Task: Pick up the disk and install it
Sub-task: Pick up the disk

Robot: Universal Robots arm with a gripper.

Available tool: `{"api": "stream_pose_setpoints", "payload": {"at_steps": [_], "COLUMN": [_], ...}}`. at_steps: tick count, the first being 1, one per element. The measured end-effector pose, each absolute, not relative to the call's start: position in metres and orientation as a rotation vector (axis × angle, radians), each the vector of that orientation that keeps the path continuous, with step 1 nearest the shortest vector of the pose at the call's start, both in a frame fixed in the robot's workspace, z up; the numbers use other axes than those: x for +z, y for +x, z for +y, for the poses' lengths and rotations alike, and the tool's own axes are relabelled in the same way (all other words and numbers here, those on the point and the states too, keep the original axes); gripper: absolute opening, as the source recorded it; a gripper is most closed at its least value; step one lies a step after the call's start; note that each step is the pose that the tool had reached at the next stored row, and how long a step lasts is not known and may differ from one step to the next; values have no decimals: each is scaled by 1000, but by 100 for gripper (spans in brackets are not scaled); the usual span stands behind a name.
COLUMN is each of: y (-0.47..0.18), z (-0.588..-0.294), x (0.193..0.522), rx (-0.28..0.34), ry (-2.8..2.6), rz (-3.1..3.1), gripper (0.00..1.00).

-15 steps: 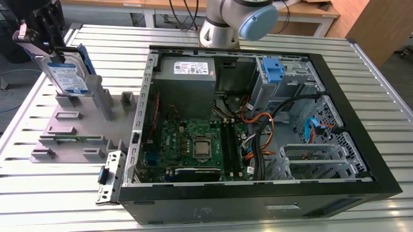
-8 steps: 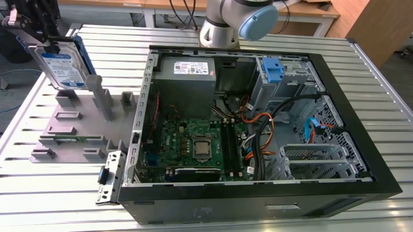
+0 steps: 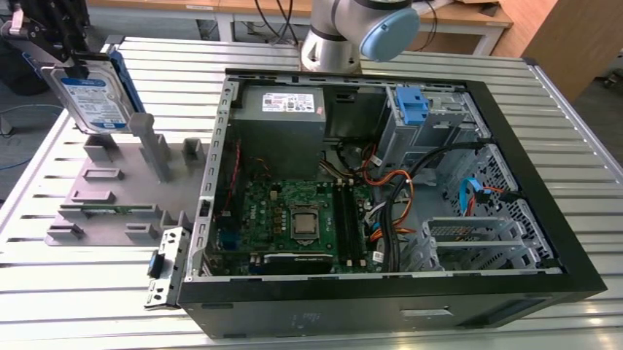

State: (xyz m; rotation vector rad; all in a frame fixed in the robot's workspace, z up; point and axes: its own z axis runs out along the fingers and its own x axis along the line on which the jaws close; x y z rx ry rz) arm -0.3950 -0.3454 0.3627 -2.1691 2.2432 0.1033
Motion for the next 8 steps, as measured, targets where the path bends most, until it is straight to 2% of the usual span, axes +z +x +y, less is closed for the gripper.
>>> {"api": "stream_pose_setpoints", "payload": {"at_steps": [8], "y": [-395], "z": [-345], "x": [368], "rx": [103], "ry": [-2169], "rz": [2243], "gripper": [35]}}
